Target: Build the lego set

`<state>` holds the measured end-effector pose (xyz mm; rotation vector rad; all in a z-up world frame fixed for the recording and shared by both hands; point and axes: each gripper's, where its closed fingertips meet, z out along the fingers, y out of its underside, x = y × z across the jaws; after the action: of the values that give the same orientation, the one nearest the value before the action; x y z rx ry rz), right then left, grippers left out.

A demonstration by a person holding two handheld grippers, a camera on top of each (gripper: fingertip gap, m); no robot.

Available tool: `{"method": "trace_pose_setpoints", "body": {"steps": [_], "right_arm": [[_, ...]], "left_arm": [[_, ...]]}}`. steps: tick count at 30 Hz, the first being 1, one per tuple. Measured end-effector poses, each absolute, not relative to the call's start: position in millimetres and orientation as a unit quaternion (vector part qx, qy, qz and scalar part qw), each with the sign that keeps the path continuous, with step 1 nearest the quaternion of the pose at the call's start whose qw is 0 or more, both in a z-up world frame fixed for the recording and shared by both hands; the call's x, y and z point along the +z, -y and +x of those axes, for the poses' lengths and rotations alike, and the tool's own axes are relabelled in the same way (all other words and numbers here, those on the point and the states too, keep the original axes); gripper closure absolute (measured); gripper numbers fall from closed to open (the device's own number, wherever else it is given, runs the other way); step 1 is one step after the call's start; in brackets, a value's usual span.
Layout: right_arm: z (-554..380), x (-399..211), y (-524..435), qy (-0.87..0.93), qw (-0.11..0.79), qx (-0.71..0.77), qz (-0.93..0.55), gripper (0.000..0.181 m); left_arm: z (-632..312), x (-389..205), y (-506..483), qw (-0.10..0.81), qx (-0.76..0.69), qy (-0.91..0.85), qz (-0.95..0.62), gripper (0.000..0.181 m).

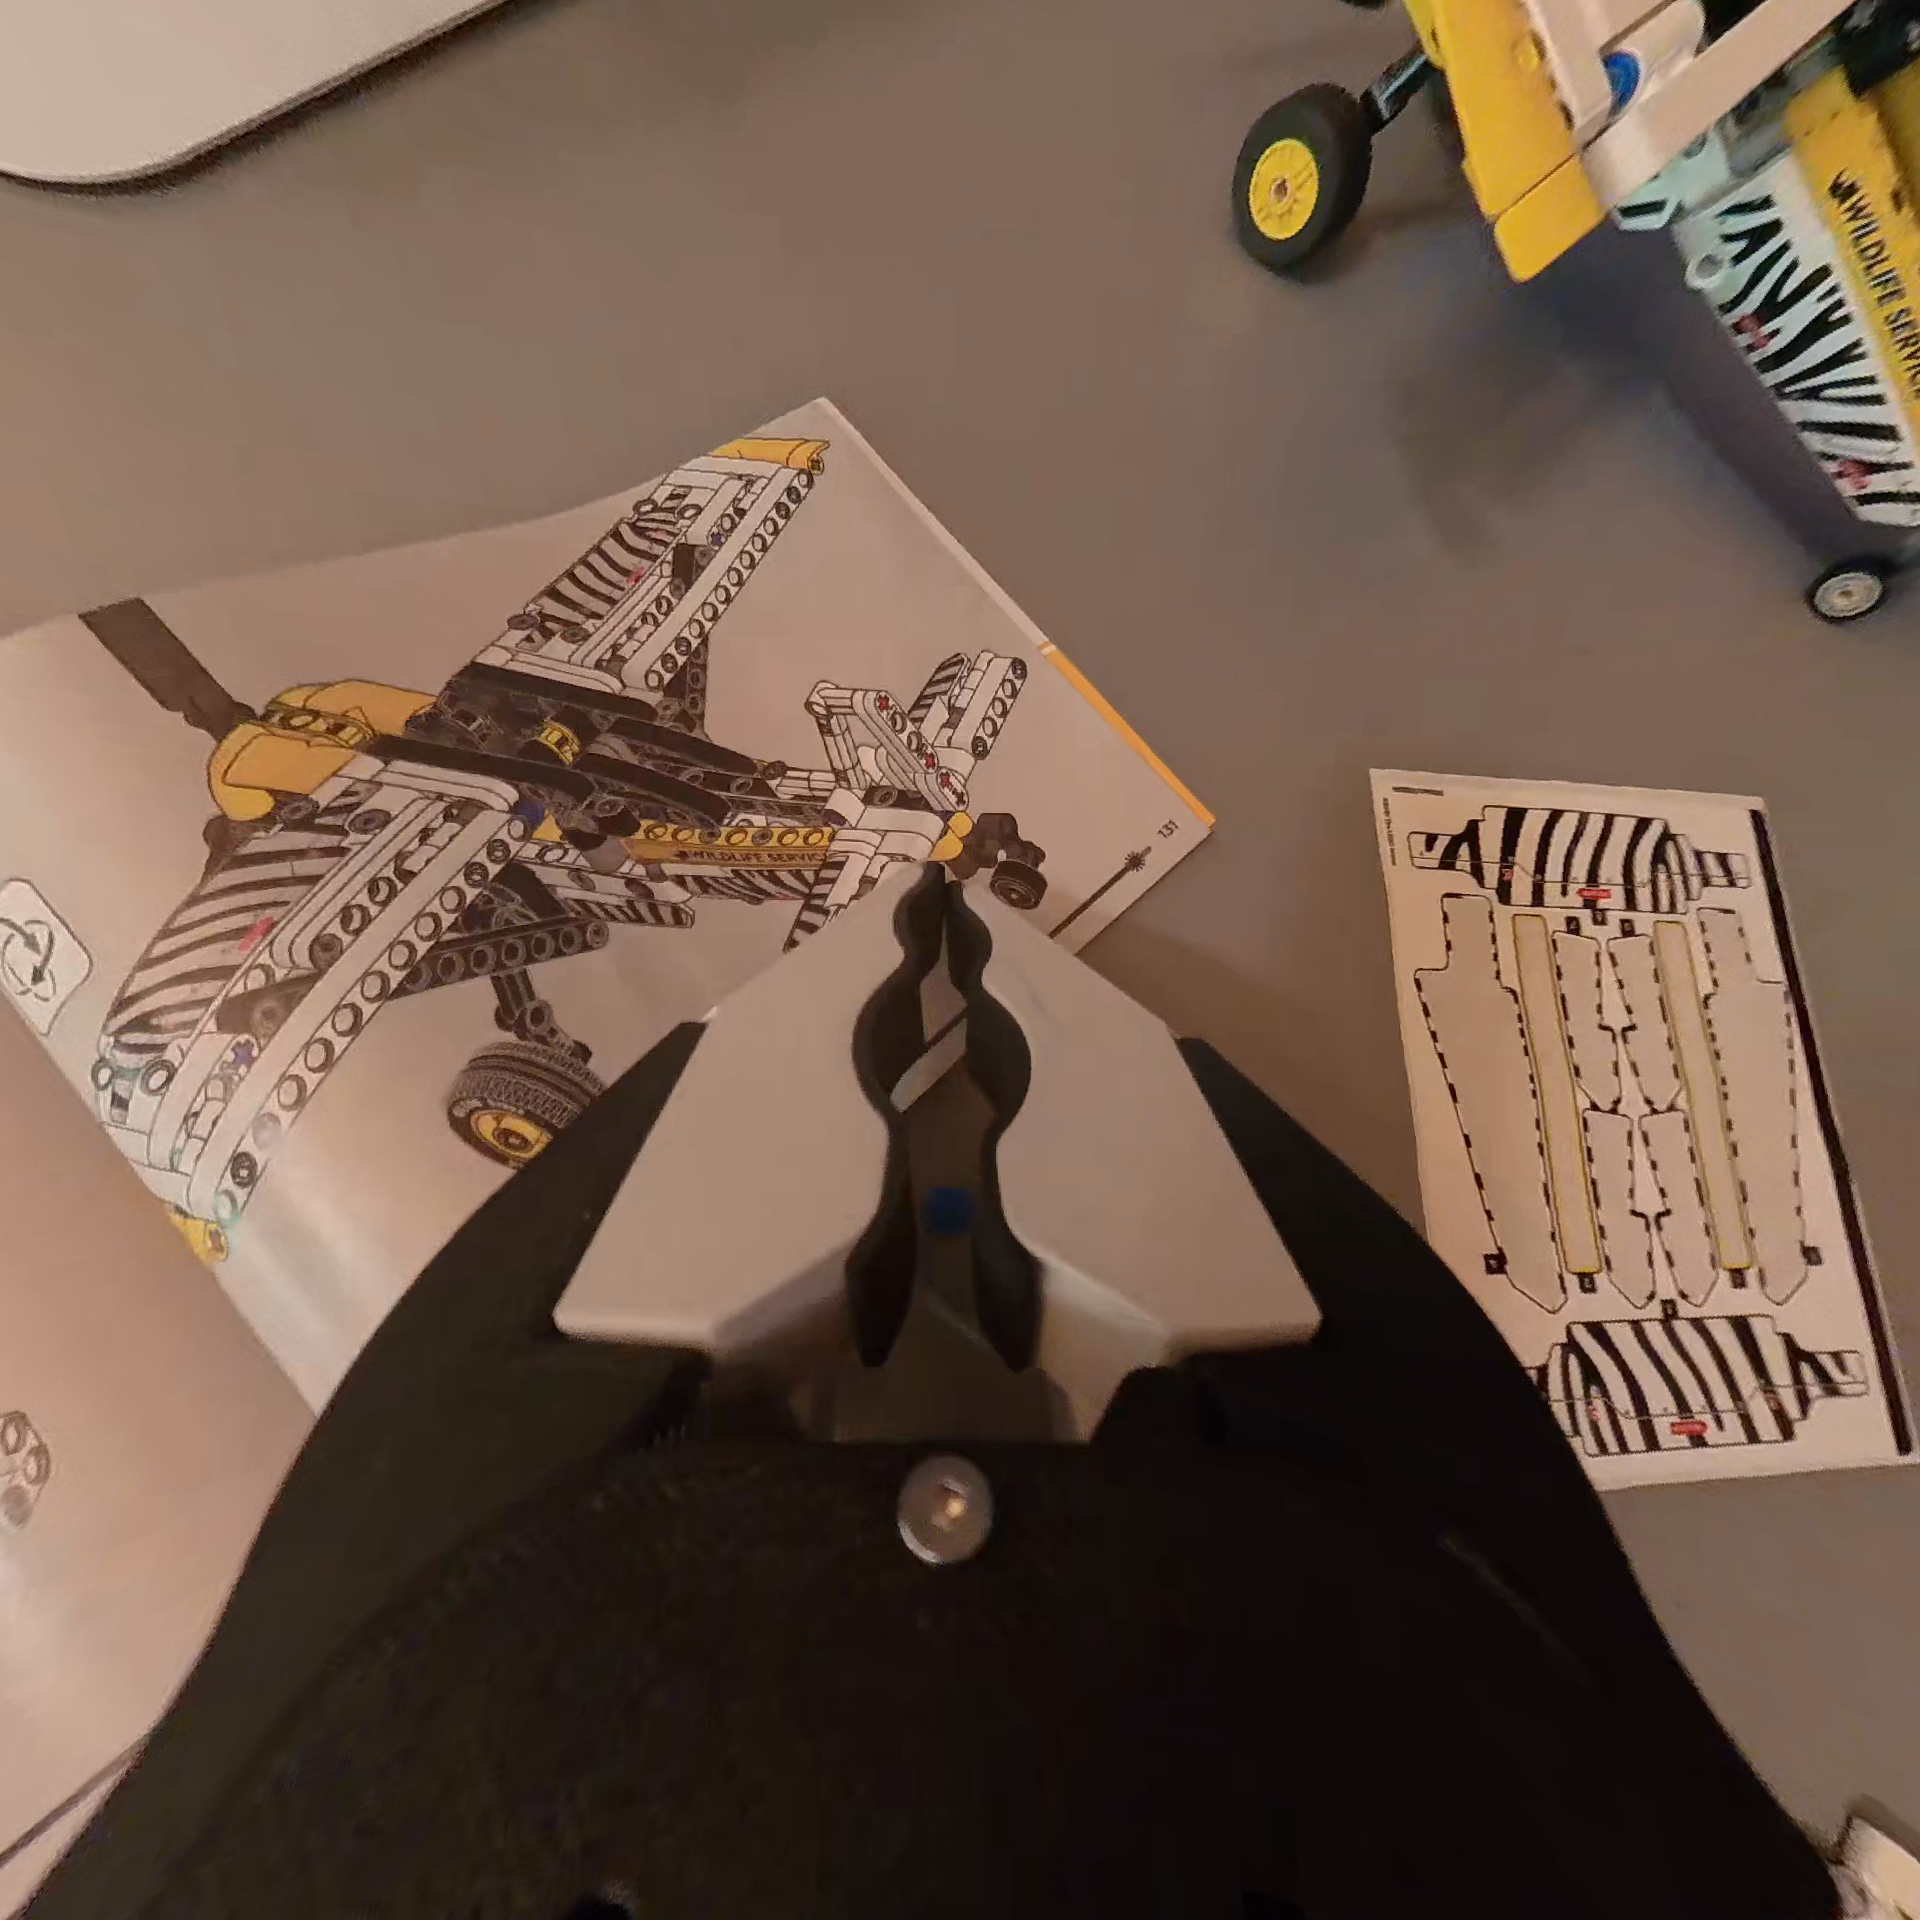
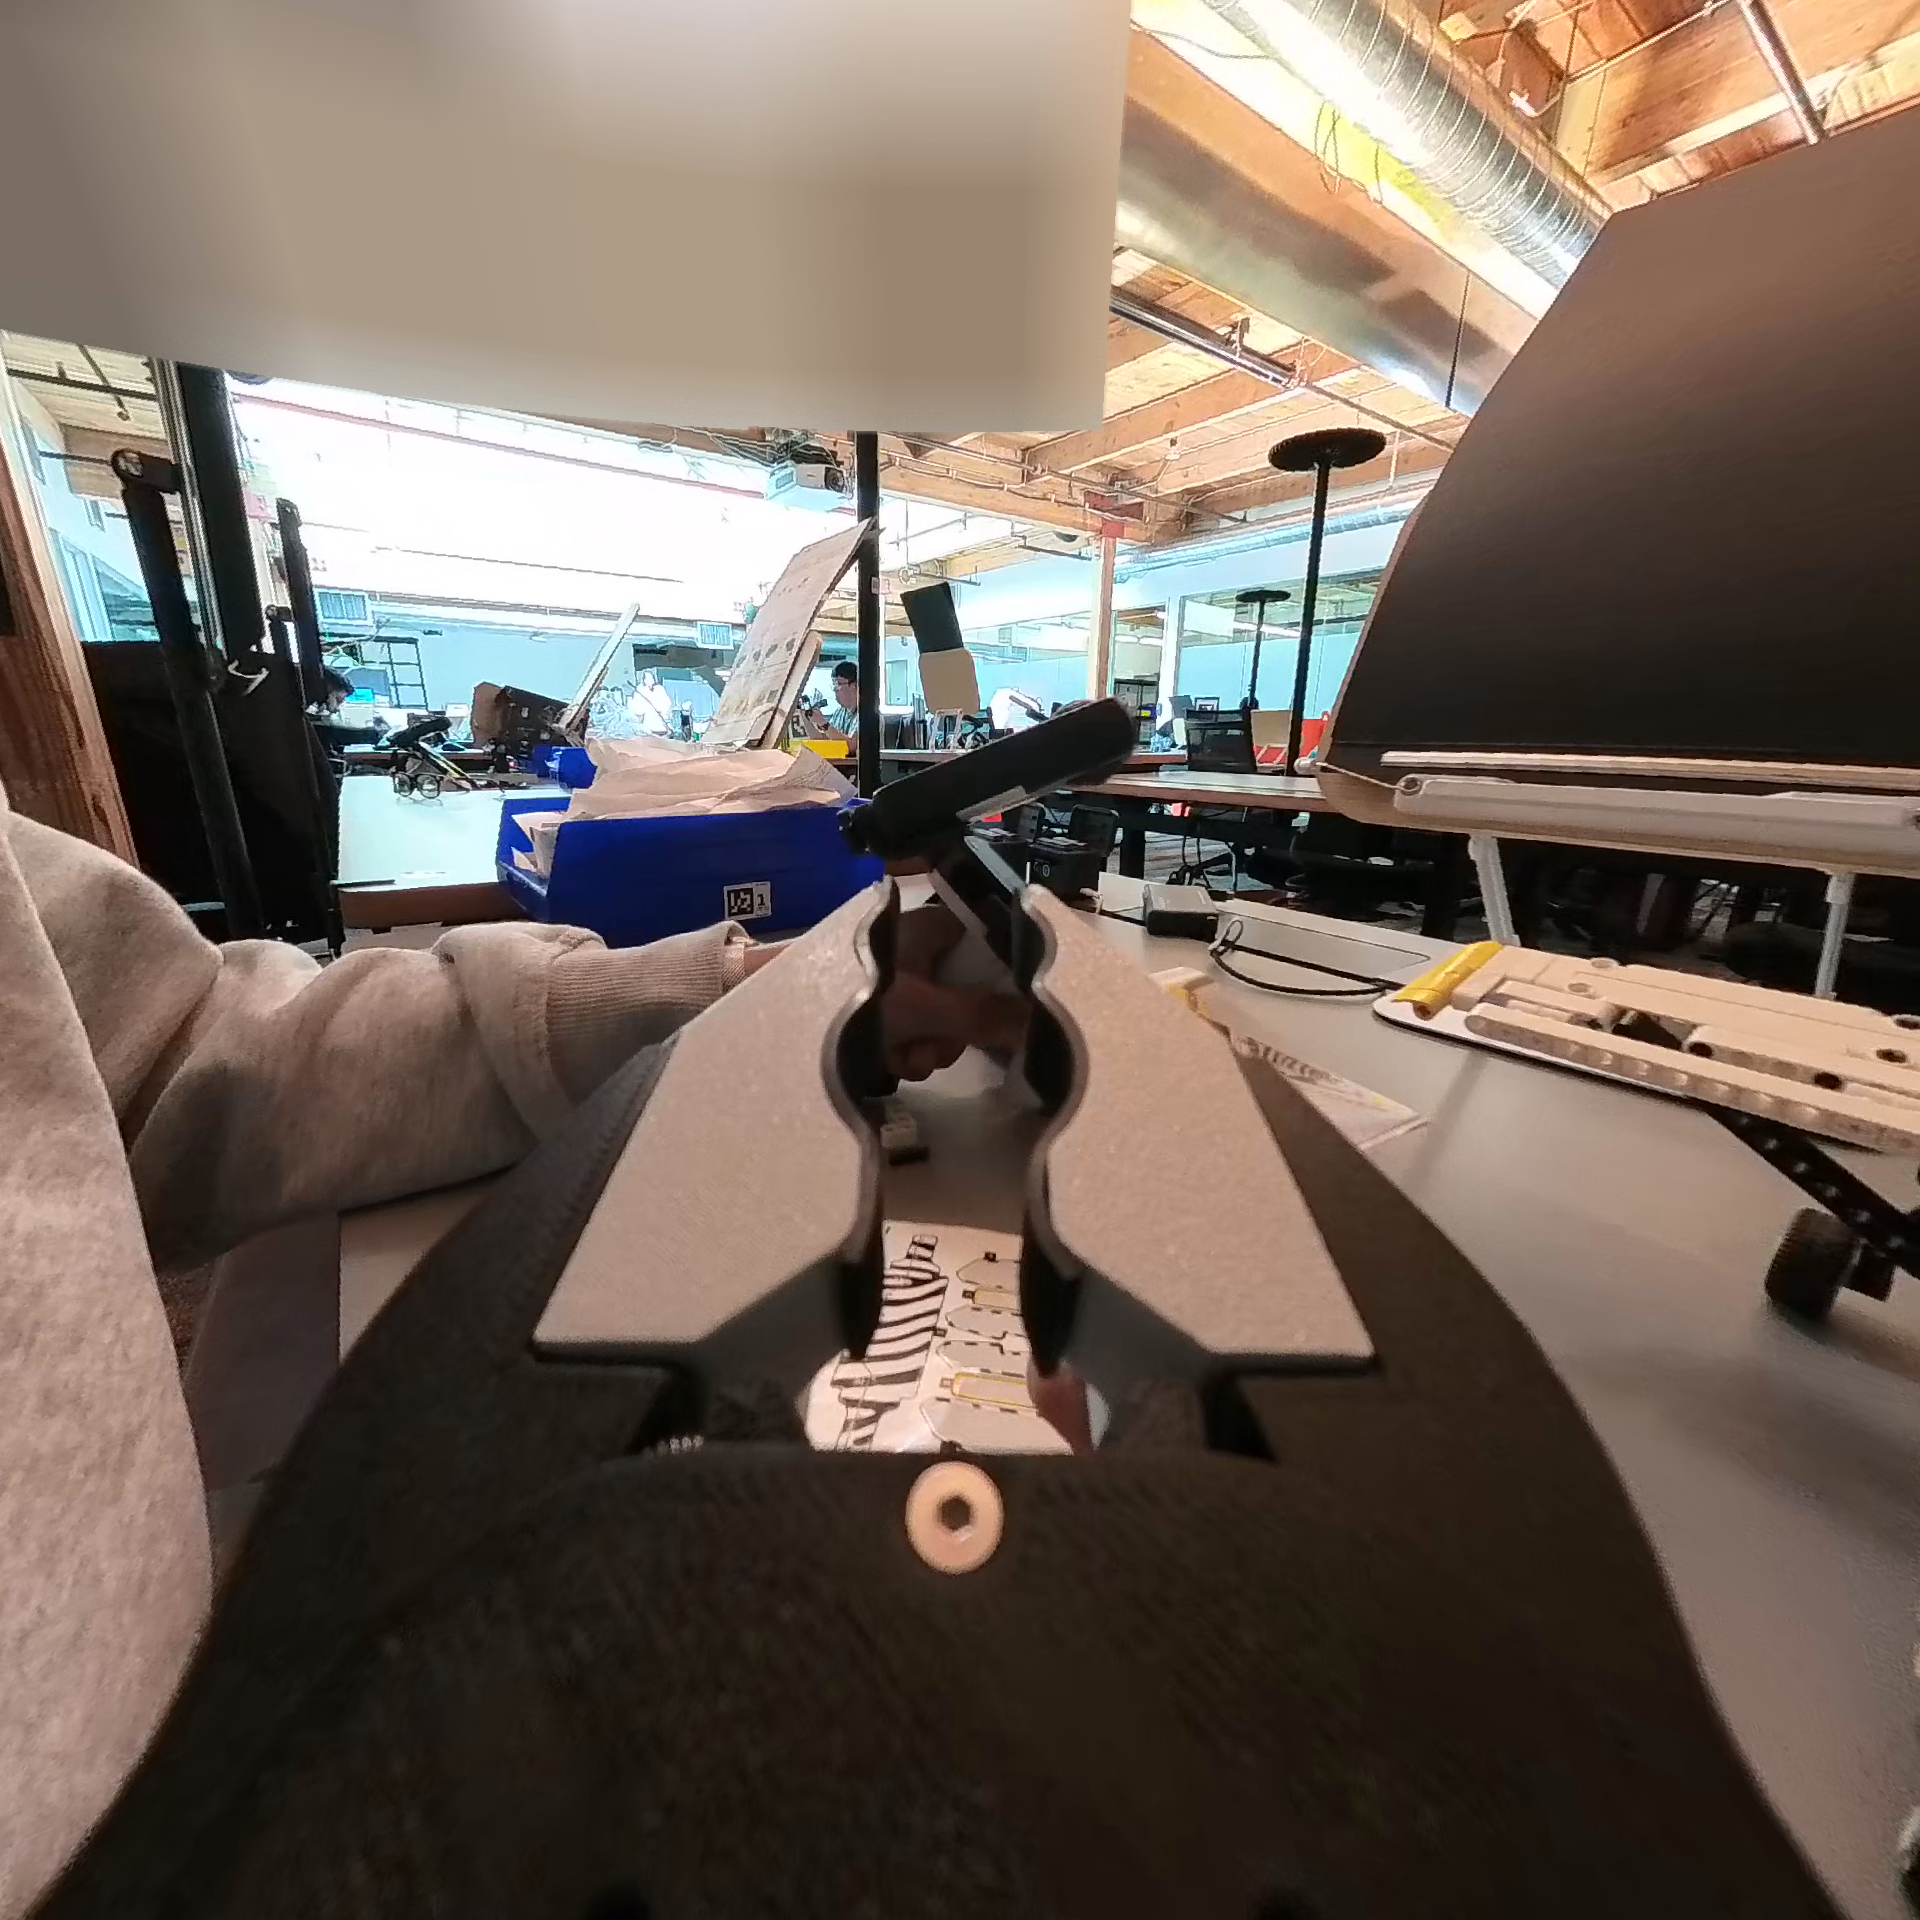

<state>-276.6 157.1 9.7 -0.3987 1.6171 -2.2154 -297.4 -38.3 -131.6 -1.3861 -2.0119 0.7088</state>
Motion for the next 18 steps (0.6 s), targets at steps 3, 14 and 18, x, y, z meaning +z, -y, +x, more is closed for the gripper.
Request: {"method": "trace_pose_setpoints", "body": {"steps": [3, 14, 18], "right_arm": [[-276, 10, -157, -0.574, 0.184, -0.785, -0.142, 0.162], [-277, 10, -157, -0.574, 0.184, -0.785, -0.141, 0.162], [-277, 10, -157, -0.574, 0.184, -0.785, -0.141, 0.161]], "left_arm": [[-298, -126, 36, 0.334, 0.252, 0.755, -0.505, 0.181], [-289, -113, 69, 0.258, 0.35, 0.756, -0.49, 0.094], [-283, -132, 77, 0.158, 0.354, 0.762, -0.518, 0.098]]}}
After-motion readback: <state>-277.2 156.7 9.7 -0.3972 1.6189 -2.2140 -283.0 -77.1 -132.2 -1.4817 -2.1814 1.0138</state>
